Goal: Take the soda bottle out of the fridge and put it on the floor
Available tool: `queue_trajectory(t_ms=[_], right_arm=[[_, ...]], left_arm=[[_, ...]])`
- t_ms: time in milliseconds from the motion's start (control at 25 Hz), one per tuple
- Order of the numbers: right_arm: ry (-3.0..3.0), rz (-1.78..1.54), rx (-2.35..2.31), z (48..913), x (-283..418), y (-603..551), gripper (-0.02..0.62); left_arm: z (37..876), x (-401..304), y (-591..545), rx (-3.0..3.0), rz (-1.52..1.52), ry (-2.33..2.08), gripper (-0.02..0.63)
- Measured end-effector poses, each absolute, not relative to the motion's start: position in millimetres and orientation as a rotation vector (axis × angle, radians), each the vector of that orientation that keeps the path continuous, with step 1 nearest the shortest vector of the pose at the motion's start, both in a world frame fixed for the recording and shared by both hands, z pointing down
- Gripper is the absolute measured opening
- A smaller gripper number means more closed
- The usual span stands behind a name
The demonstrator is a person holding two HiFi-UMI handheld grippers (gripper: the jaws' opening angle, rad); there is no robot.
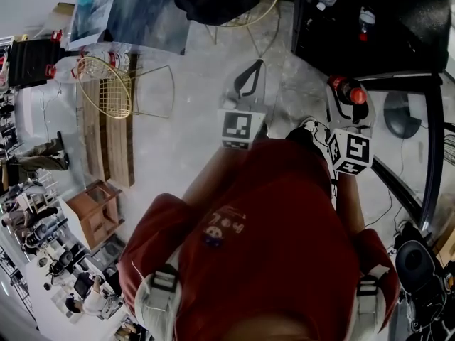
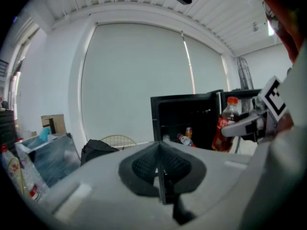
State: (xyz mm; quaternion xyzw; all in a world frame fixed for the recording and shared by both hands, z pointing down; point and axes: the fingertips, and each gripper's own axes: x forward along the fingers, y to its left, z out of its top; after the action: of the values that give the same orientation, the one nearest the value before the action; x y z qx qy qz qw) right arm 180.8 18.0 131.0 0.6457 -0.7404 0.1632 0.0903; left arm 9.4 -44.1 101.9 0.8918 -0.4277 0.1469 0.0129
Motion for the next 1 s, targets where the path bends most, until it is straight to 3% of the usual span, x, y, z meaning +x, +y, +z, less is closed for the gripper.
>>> queue_trajectory(t_ms=[560,1000], right_arm=[[-2.310,0.533,1.751,171.8,185.2,19.4,0.304],[-2.293,0.577,1.639,201.4,112.4,21.2,0.302]], left_arm=[[143.7,27.8,-16.8,2.657,0.504,-1.489,0.000],[178.9,-49.0,-1.3,2.612,0.589,-1.426,0.000]])
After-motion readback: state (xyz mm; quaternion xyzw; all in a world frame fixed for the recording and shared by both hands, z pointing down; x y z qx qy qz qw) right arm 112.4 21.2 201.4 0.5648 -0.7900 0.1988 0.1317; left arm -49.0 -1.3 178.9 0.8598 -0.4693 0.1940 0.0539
